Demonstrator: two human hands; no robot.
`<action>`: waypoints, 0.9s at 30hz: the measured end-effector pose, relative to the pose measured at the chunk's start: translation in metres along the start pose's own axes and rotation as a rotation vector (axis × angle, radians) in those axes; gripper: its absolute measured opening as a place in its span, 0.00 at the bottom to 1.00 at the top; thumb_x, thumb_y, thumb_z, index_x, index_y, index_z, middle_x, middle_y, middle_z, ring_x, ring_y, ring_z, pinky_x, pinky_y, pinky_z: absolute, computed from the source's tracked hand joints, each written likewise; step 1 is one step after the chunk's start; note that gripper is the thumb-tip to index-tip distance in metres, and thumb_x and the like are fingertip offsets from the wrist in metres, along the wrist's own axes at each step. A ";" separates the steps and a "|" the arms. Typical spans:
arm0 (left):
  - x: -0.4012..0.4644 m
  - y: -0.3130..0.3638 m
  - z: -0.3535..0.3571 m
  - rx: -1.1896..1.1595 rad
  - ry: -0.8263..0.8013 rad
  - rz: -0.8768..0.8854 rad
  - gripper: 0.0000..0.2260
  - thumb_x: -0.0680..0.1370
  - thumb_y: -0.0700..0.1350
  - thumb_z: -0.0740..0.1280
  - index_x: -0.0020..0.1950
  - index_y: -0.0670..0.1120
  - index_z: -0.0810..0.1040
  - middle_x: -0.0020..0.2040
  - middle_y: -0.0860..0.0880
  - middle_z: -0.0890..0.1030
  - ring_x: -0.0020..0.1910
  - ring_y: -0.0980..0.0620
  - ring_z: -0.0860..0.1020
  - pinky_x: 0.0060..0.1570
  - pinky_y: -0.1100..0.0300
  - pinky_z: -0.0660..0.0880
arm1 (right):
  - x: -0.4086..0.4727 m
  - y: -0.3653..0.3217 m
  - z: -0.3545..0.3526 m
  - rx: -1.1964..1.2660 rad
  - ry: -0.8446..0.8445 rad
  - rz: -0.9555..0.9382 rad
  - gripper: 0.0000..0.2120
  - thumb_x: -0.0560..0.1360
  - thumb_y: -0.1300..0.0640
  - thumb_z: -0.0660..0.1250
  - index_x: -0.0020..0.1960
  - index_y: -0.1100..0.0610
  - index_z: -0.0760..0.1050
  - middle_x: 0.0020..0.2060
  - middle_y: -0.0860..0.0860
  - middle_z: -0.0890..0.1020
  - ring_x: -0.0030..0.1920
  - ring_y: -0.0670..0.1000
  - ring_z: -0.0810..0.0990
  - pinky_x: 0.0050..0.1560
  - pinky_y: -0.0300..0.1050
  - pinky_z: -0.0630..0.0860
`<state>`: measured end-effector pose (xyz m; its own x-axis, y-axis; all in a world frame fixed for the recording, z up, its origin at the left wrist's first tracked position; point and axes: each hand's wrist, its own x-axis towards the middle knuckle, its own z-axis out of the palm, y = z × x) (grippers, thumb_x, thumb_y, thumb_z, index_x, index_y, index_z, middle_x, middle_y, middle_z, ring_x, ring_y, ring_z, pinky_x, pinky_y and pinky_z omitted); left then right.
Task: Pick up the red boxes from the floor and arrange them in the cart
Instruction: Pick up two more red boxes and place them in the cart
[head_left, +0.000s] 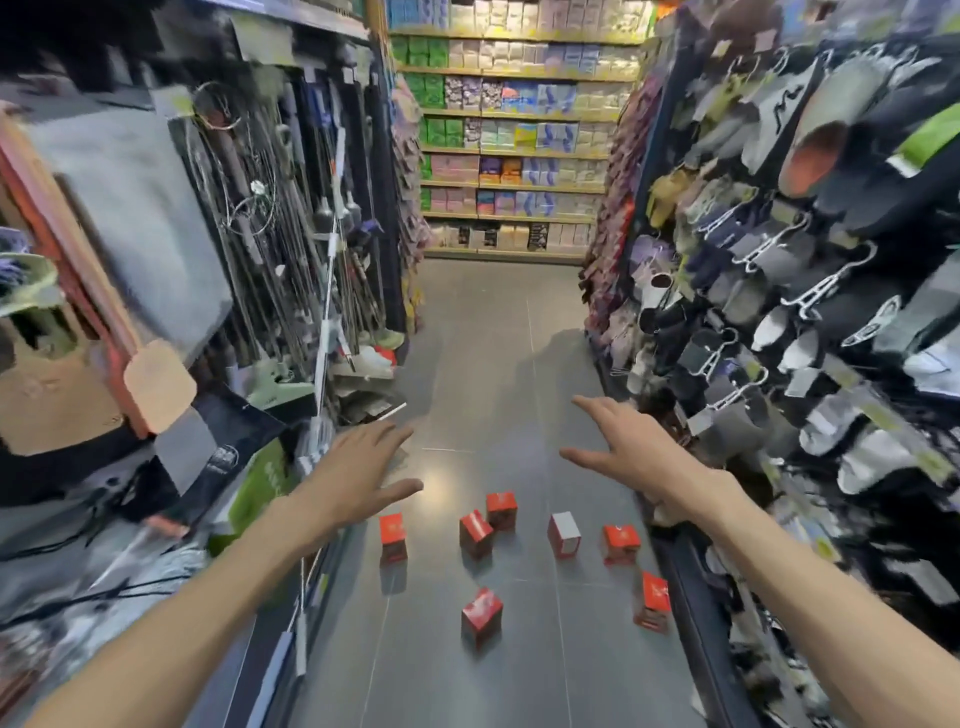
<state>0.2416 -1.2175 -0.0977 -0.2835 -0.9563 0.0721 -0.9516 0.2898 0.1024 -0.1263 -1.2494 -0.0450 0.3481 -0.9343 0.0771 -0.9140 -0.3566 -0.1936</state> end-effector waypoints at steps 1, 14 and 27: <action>0.019 -0.012 0.006 0.004 -0.015 -0.014 0.36 0.78 0.68 0.61 0.80 0.51 0.60 0.78 0.49 0.65 0.77 0.49 0.62 0.77 0.50 0.59 | 0.027 0.005 0.008 0.010 -0.018 -0.006 0.39 0.77 0.35 0.67 0.80 0.53 0.61 0.74 0.54 0.72 0.72 0.57 0.72 0.71 0.54 0.70; 0.195 -0.168 0.143 -0.189 -0.149 -0.268 0.42 0.73 0.72 0.51 0.79 0.46 0.63 0.76 0.44 0.68 0.74 0.45 0.67 0.73 0.51 0.64 | 0.334 0.029 0.160 0.093 -0.244 -0.049 0.34 0.78 0.38 0.67 0.78 0.52 0.64 0.72 0.54 0.74 0.66 0.59 0.75 0.64 0.55 0.74; 0.369 -0.317 0.420 -0.278 -0.306 -0.503 0.37 0.79 0.64 0.65 0.80 0.46 0.59 0.78 0.44 0.64 0.76 0.44 0.63 0.73 0.50 0.60 | 0.511 0.094 0.424 0.178 -0.385 0.037 0.36 0.78 0.41 0.68 0.79 0.55 0.63 0.73 0.54 0.72 0.69 0.59 0.74 0.67 0.56 0.72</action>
<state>0.3890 -1.6787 -0.5207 0.1285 -0.9342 -0.3329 -0.9222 -0.2359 0.3063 0.0542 -1.7621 -0.4382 0.3990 -0.8673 -0.2976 -0.8888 -0.2860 -0.3581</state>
